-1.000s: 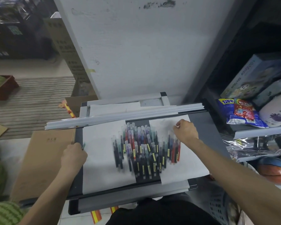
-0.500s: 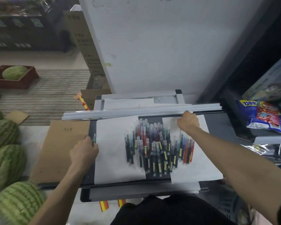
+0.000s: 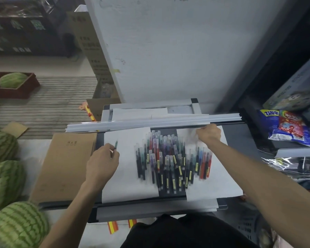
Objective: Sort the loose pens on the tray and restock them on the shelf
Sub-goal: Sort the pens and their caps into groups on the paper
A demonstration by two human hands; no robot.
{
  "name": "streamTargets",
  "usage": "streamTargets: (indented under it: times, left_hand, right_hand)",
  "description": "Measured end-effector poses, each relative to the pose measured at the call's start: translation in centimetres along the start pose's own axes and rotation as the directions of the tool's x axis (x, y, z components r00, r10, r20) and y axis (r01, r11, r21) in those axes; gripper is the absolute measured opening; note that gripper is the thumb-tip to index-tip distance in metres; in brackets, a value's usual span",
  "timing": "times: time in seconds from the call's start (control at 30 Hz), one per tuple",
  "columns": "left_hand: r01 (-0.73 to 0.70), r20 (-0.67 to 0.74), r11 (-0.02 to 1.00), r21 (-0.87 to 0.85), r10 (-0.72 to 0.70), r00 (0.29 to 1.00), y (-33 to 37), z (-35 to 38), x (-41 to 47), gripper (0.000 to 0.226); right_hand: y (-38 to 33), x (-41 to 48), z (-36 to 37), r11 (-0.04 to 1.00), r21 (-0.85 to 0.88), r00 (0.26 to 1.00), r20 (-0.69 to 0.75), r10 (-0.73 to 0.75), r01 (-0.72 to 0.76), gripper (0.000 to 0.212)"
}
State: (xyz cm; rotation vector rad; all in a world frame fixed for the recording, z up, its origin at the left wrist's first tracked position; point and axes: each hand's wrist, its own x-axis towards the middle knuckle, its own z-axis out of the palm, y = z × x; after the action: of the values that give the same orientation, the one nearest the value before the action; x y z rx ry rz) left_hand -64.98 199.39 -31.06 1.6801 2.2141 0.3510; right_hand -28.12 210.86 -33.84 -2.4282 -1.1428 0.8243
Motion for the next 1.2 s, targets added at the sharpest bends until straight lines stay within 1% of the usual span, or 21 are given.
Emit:
streamTargets:
  times: [0.07,0.1,0.17,0.2,0.23,0.33,0.37,0.47,0.6,0.73,0.87,1.03,1.2]
  left_hand:
    - [-0.053,0.010,0.995,-0.086,0.054,0.998,1.1,-0.2,-0.6,0.013]
    - [-0.075,0.020,0.988,-0.133,0.078,0.997,1.9,-0.4,-1.0,0.011]
    - [-0.126,0.028,0.967,-0.223,0.136,0.990,3.5,-0.7,-1.6,0.008]
    - [-0.151,0.036,0.951,-0.271,0.167,0.985,4.4,-0.9,-1.9,0.007]
    - [-0.169,0.058,0.930,-0.326,0.198,0.978,5.2,-1.2,-2.2,0.008]
    - [-0.206,0.129,0.864,-0.459,0.295,0.947,7.3,-2.3,-3.5,0.013]
    - [-0.227,0.137,0.846,-0.482,0.329,0.934,8.0,-2.7,-4.0,0.014]
    - [-0.322,0.114,0.804,-0.501,0.430,0.896,9.5,-3.9,-5.3,0.016]
    - [-0.403,0.058,0.757,-0.515,0.499,0.864,11.1,-5.8,-6.9,0.015]
    - [-0.478,0.016,0.730,-0.489,0.555,0.831,11.6,-7.1,-7.7,0.022]
    - [-0.520,-0.025,0.721,-0.459,0.574,0.818,11.9,-7.6,-8.0,0.023]
    - [-0.546,-0.042,0.720,-0.428,0.587,0.808,11.7,-7.9,-7.8,0.023]
    - [-0.557,-0.088,0.736,-0.384,0.572,0.816,11.0,-8.6,-7.2,0.024]
  right_hand:
    - [0.2,-0.7,-0.6,0.991,0.132,0.999,0.016,-0.034,0.032,0.015]
    - [0.2,-1.4,-0.9,0.973,0.226,0.997,0.057,-0.053,0.039,0.015]
    - [0.3,-3.5,-1.8,0.906,0.423,0.979,0.172,-0.109,0.026,0.011]
    - [0.3,-4.7,-2.5,0.872,0.489,0.963,0.221,-0.153,0.026,0.012]
    - [0.2,-6.0,-3.2,0.847,0.529,0.946,0.251,-0.207,0.045,0.013]
    - [0.1,-9.9,-5.6,0.804,0.574,0.887,0.279,-0.368,0.153,0.014]
    - [0.1,-11.0,-6.4,0.786,0.596,0.864,0.297,-0.406,0.164,0.015]
    - [-0.3,-13.8,-8.3,0.709,0.692,0.793,0.352,-0.498,0.139,0.017]
    - [-1.1,-16.4,-10.5,0.699,0.668,0.752,0.316,-0.579,0.257,0.012]
    - [-1.5,-17.4,-12.0,0.660,0.680,0.714,0.286,-0.639,0.318,0.006]
    - [-1.7,-17.7,-12.5,0.641,0.664,0.683,0.263,-0.681,0.384,0.008]
    - [-2.2,-17.9,-12.4,0.633,0.646,0.666,0.248,-0.703,0.427,0.004]
    - [-2.2,-17.8,-12.4,0.630,0.654,0.688,0.224,-0.690,0.419,0.005]
